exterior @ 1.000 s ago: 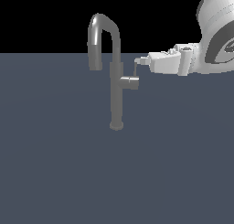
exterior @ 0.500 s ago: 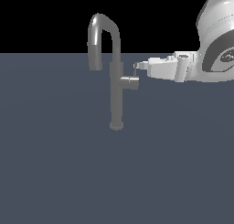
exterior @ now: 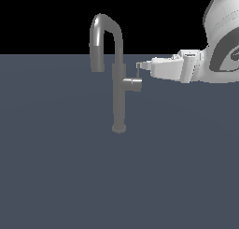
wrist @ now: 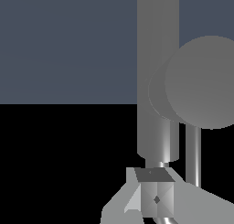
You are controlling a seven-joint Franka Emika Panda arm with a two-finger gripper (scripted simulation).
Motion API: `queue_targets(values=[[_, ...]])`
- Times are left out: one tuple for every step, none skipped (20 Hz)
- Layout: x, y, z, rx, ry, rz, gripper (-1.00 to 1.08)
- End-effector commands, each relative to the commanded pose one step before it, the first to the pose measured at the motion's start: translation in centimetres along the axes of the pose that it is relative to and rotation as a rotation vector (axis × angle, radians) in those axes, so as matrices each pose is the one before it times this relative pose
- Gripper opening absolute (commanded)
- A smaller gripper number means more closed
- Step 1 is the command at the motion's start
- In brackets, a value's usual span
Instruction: Turn on the faucet by rotating a designated handle.
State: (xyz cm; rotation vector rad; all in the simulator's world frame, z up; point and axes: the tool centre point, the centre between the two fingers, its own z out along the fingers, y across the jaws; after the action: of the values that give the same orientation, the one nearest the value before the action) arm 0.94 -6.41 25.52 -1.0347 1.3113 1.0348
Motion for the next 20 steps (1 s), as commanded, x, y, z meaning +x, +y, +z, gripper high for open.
queue_targets(values=[[-0.329, 0.745, 0.01, 0.00002, -0.00004, -0.00015, -1.0], [-0.131, 0.296, 0.003, 0.0, 0.0, 0.0, -1.0], [0.0, 0.0, 0.0, 0.0, 0.0, 0.0, -1.0], [0.249, -0.366, 0.001, 0.00229, 0.00156, 0.00066, -1.0], [-0.005, 0.33, -0.007, 0.0, 0.0, 0.0, -1.0], [-0.005, 0.331, -0.007, 0.0, 0.0, 0.0, -1.0], [-0.017, 0.341, 0.012, -0.00053, -0.00041, -0.00017, -1.0], [-0.005, 0.335, -0.007, 0.0, 0.0, 0.0, -1.0], [-0.017, 0.345, 0.012, -0.00053, -0.0004, -0.00017, -1.0], [-0.005, 0.338, -0.007, 0.0, 0.0, 0.0, -1.0], [-0.005, 0.34, -0.008, 0.0, 0.0, 0.0, -1.0], [-0.017, 0.35, 0.011, -0.00054, -0.00039, -0.00018, -1.0], [-0.005, 0.343, -0.008, 0.0, 0.0, 0.0, -1.0], [-0.018, 0.353, 0.011, -0.00055, -0.00037, -0.00018, -1.0], [0.0, 0.0, 0.0, 0.0, 0.0, 0.0, -1.0], [-0.227, -0.795, 0.003, 0.00624, 0.00344, -0.01035, -1.0], [0.199, 0.391, 0.002, -0.00071, -0.00041, 0.00111, -1.0], [0.193, 0.397, -0.002, -0.00062, -0.00036, 0.00096, -1.0], [0.194, 0.399, -0.003, -0.00061, -0.00035, 0.00096, -1.0], [0.203, 0.399, 0.001, -0.00071, -0.0004, 0.00111, -1.0]])
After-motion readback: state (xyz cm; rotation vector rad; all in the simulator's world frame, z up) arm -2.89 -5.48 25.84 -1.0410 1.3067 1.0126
